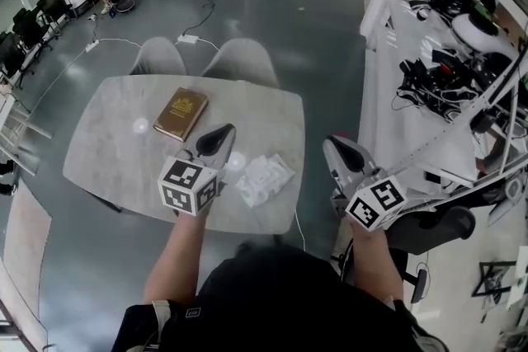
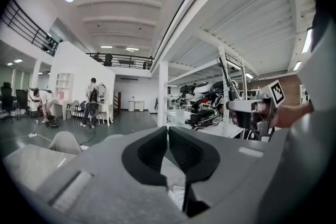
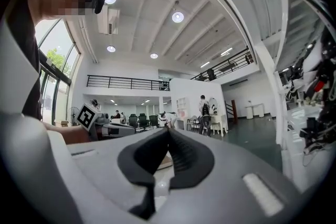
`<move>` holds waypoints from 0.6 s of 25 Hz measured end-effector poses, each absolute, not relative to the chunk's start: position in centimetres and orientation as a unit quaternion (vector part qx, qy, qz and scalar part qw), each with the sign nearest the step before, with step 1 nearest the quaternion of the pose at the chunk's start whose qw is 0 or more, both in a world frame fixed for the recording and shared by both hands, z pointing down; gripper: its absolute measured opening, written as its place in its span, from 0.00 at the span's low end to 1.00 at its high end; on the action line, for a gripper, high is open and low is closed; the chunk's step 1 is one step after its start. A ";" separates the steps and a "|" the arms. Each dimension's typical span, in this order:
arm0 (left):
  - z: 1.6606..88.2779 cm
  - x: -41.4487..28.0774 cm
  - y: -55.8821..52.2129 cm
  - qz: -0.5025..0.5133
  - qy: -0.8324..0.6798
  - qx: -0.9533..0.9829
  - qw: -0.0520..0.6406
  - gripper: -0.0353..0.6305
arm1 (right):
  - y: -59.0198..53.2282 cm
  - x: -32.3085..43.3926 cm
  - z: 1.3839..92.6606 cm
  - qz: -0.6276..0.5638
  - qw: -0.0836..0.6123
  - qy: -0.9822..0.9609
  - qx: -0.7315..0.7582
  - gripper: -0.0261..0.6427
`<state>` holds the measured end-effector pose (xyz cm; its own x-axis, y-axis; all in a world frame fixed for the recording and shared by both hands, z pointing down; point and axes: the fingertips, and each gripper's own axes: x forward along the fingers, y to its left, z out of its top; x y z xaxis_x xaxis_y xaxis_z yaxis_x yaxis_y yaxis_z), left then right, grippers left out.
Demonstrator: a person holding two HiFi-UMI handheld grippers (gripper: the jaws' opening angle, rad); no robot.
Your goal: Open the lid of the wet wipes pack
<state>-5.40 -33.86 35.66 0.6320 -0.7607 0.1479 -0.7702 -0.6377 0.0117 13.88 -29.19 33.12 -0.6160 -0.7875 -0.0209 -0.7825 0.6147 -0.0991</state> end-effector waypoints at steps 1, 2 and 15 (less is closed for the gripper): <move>36.1 -5.5 -33.8 0.064 -0.427 0.901 0.043 0.08 | -29.1 13.8 33.6 -0.043 0.028 0.898 -0.437 0.04; 36.5 -5.6 -33.8 0.066 -0.429 0.900 0.048 0.08 | -29.0 13.6 34.1 -0.046 0.025 0.898 -0.437 0.04; 38.4 -5.6 -34.7 0.072 -0.433 0.896 0.070 0.08 | -29.7 13.9 35.6 -0.041 -0.005 0.897 -0.440 0.04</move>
